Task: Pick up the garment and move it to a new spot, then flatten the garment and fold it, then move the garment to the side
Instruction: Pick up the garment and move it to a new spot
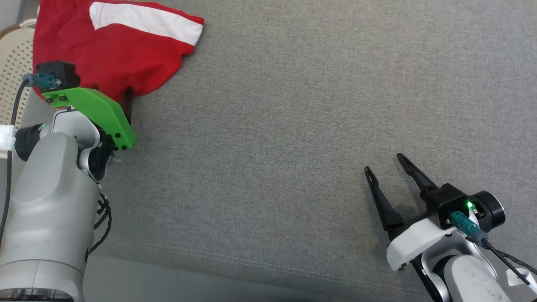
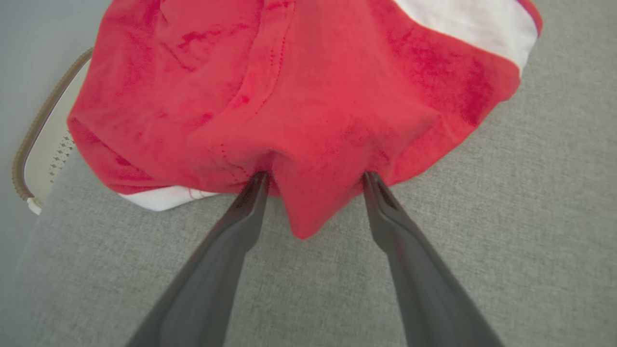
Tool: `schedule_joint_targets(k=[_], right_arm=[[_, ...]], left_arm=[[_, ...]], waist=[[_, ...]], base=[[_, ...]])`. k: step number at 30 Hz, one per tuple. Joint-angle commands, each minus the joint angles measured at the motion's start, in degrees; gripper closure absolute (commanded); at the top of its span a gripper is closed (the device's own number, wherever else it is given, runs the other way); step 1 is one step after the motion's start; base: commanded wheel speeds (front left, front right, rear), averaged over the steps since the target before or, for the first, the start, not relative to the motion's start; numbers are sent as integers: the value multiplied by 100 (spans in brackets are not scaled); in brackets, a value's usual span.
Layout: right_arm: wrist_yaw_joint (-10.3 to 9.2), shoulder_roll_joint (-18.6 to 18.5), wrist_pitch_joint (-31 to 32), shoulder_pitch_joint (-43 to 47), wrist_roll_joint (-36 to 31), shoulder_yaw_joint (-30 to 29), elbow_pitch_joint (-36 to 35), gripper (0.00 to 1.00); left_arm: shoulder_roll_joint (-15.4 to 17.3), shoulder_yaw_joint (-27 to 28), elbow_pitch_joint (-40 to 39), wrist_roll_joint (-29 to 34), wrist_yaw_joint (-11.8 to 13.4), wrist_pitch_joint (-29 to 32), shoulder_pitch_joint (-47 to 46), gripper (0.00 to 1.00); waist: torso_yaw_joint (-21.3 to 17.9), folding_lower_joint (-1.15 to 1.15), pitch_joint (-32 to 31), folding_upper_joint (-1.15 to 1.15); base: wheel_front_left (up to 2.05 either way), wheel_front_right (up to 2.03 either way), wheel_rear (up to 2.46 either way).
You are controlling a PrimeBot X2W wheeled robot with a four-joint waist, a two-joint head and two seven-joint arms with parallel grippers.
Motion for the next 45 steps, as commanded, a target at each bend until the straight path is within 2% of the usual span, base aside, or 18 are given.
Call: schedule_joint_targets(k=[1,2,3,10,18,30,37,42,45], right_arm=[[-7,9,5,30,-47,-10,-35,0],[-7,22,1,27,-50,-11,-29,0],[-7,32,-3,19,-49,-11,-15,0],[-7,135,-123,-88,23,105,247,0],[-7,288,-355,-131,113,194,628,0],[-7,487,-804,-164,335,297,1295,0],[-7,510,-1012,-170,471,271,1543,0],[-7,513,-1120,-213,574,238,1642,0],[-7,513,-1155,-248,600,207,1668,0]], left_arm=[[39,15,45,41,53,-102,-130,16],[35,23,84,55,90,-183,-173,75],[35,18,117,79,134,-273,-211,100],[17,-52,319,112,86,-779,-407,100],[3,-311,76,209,-34,-1172,-630,100],[-238,-1014,-813,473,-75,-1168,-957,100],[-617,-1263,-1524,250,-84,-1047,-1030,100],[-862,-1495,-2075,28,-78,-1110,-1005,100],[-934,-1602,-2243,-150,91,-1172,-781,100]], waist=[[-192,-1,197,0],[-192,-1,196,0],[-190,-1,190,0],[-218,-1,-108,0],[-467,-1,-632,0],[-1415,-1,-1379,0],[-1986,-1,-1447,0],[-2226,-1,-1391,0],[-2273,-1,-1320,0]], base=[[0,0,0],[0,0,0],[0,0,0],[0,0,0],[0,0,0],[0,0,0],[0,0,0],[0,0,0],[0,0,0]])
